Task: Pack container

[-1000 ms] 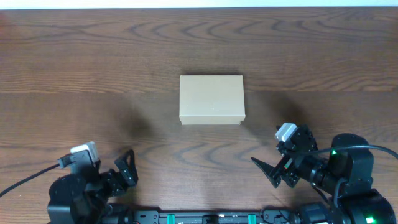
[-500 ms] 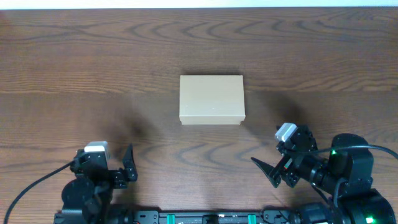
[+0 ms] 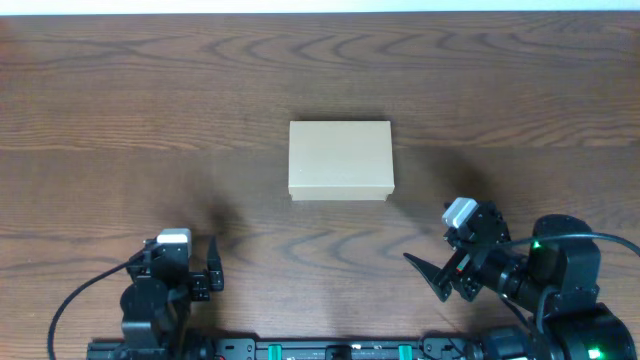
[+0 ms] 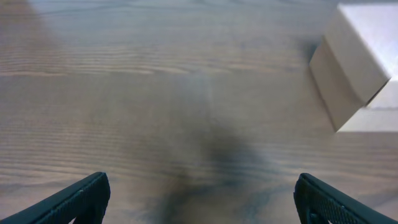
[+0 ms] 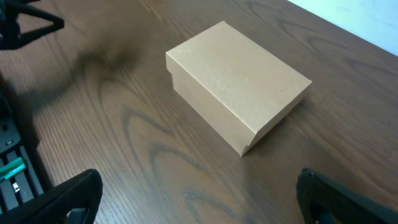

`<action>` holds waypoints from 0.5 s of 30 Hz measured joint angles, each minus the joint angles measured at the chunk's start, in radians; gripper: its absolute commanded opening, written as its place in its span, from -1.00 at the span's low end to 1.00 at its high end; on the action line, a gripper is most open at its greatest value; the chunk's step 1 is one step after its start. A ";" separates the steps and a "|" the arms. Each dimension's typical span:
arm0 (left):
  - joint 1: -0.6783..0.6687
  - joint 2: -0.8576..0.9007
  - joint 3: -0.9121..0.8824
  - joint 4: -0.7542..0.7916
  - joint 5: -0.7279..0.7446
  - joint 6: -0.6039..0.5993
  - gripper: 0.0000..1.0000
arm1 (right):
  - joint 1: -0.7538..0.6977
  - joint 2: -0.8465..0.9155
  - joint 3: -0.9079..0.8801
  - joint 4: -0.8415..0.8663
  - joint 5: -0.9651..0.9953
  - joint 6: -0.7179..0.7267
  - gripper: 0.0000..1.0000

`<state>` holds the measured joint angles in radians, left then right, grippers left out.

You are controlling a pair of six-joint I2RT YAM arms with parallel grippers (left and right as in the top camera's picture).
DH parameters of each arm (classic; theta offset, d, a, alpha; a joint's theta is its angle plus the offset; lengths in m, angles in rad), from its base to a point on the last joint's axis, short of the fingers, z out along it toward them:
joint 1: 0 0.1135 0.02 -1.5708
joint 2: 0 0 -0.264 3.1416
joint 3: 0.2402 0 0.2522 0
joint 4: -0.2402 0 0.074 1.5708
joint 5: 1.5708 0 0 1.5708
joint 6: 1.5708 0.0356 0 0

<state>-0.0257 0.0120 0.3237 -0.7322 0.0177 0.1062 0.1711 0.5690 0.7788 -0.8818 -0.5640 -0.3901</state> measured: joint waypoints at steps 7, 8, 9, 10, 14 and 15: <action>0.000 0.000 -0.024 0.000 -0.026 0.035 0.91 | 0.000 0.000 0.000 0.000 0.000 0.000 0.98; 0.000 0.000 -0.025 0.000 -0.027 0.037 0.91 | 0.000 0.000 0.000 0.000 0.000 0.000 0.99; 0.000 0.000 -0.027 0.000 -0.028 0.041 0.91 | 0.000 0.000 0.000 0.000 0.000 0.000 0.99; 0.000 0.000 -0.030 0.001 -0.029 0.044 0.91 | 0.000 0.000 0.000 0.000 0.000 0.000 0.99; 0.000 0.000 -0.051 0.000 -0.034 0.051 0.91 | 0.000 0.000 0.000 0.000 0.000 0.000 0.98; 0.000 0.000 -0.056 0.000 -0.034 0.052 0.91 | 0.000 0.000 0.000 0.000 0.000 0.000 0.99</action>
<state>-0.0257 0.0116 0.2676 -0.7322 -0.0158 0.1581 0.1711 0.5690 0.7784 -0.8814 -0.5640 -0.3901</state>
